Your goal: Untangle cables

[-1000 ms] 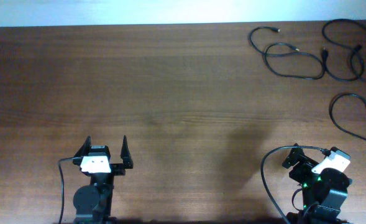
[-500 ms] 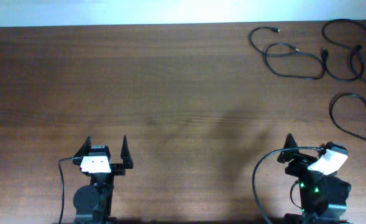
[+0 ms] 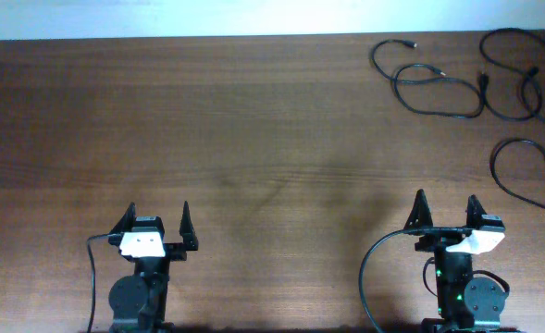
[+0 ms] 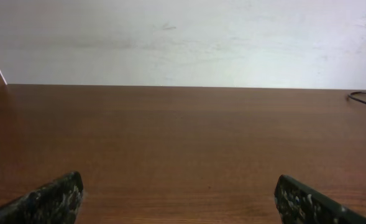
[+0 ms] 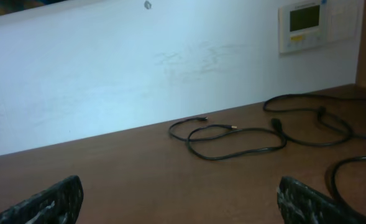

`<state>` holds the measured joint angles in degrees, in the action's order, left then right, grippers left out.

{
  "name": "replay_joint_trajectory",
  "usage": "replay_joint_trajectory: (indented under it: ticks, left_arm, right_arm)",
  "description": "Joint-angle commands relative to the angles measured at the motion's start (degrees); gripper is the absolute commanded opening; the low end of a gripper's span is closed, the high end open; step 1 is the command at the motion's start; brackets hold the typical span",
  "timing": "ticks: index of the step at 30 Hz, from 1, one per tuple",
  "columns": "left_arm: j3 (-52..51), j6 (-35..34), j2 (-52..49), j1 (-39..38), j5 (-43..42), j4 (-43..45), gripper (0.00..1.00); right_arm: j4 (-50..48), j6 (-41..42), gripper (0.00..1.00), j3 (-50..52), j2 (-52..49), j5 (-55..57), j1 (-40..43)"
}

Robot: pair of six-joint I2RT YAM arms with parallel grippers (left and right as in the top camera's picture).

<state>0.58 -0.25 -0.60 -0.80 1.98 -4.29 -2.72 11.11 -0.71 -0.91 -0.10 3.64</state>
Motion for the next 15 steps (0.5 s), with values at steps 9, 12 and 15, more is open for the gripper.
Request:
replay_joint_trajectory:
  ticks: [9, 12, 15]
  left_arm:
    - [-0.1, 0.5, 0.3, -0.1, 0.6, -0.3, 0.99]
    - [-0.1, 0.5, 0.3, -0.1, 0.6, -0.3, 0.99]
    - [-0.1, 0.5, 0.3, -0.1, 0.6, -0.3, 0.99]
  right_arm:
    - [7.3, -11.2, 0.99, 0.4, 0.7, -0.8, -0.3]
    - [7.3, -14.3, 0.99, 0.4, 0.7, -0.7, -0.3]
    - [7.3, -14.3, 0.99, 0.4, 0.7, -0.7, -0.3]
